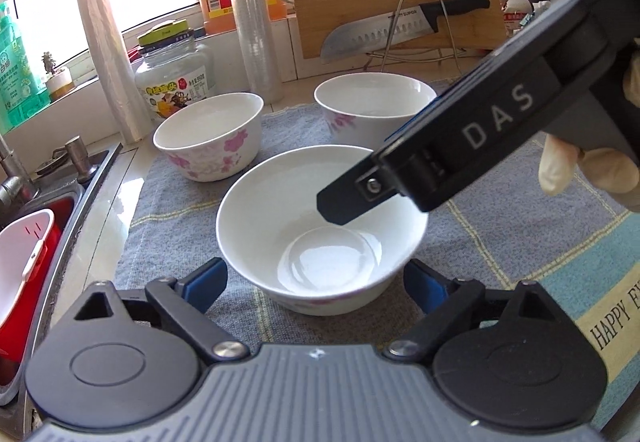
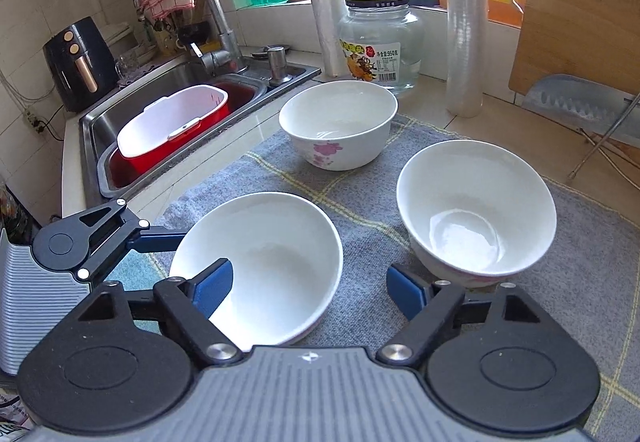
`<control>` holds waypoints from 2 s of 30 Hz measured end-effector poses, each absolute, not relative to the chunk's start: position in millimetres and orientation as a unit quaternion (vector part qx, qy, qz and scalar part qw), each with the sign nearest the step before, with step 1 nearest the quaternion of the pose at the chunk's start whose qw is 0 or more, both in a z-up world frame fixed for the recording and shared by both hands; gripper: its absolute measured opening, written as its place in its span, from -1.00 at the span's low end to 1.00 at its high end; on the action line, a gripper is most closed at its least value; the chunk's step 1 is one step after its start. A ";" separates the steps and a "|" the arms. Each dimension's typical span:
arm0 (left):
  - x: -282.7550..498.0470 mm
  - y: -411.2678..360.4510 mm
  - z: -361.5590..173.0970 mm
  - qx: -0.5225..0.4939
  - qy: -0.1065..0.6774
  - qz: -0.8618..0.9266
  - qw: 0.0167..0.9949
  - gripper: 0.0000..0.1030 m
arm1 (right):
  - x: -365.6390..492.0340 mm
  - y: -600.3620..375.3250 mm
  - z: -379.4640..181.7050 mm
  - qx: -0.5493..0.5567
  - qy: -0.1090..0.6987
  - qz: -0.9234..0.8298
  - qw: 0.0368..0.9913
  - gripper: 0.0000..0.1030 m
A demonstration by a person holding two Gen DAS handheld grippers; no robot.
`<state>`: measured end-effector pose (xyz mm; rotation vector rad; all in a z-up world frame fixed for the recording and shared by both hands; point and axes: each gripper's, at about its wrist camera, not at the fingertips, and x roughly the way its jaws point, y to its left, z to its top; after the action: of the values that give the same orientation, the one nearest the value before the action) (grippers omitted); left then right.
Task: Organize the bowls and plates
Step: 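Close the right tool on the rim of a pink-flowered white bowl, then lift the bowl with the right tool and carry it to the plate stack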
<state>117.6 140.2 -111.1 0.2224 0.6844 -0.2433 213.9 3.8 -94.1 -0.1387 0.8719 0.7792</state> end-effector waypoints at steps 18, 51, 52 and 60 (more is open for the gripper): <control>118.9 140.9 -109.4 0.115 0.332 -0.138 0.926 0.72 | 216.6 10.8 -96.1 -0.052 0.417 0.378 0.825 0.20; 103.3 26.0 -90.6 0.147 0.316 -0.281 0.894 0.72 | 161.1 -129.1 -68.5 -0.010 0.417 0.269 0.868 0.21; 103.2 22.7 -91.0 0.148 0.316 -0.284 0.893 0.72 | 160.1 -133.4 -69.1 -0.010 0.417 0.265 0.869 0.21; 102.6 -0.6 -96.1 0.155 0.318 -0.307 0.883 0.72 | 157.7 -158.5 -76.6 -0.002 0.428 0.242 0.871 0.21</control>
<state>102.6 -0.6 -96.1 0.3227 0.6624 -0.6393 157.7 -158.5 -76.6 -0.0042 0.8943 0.5065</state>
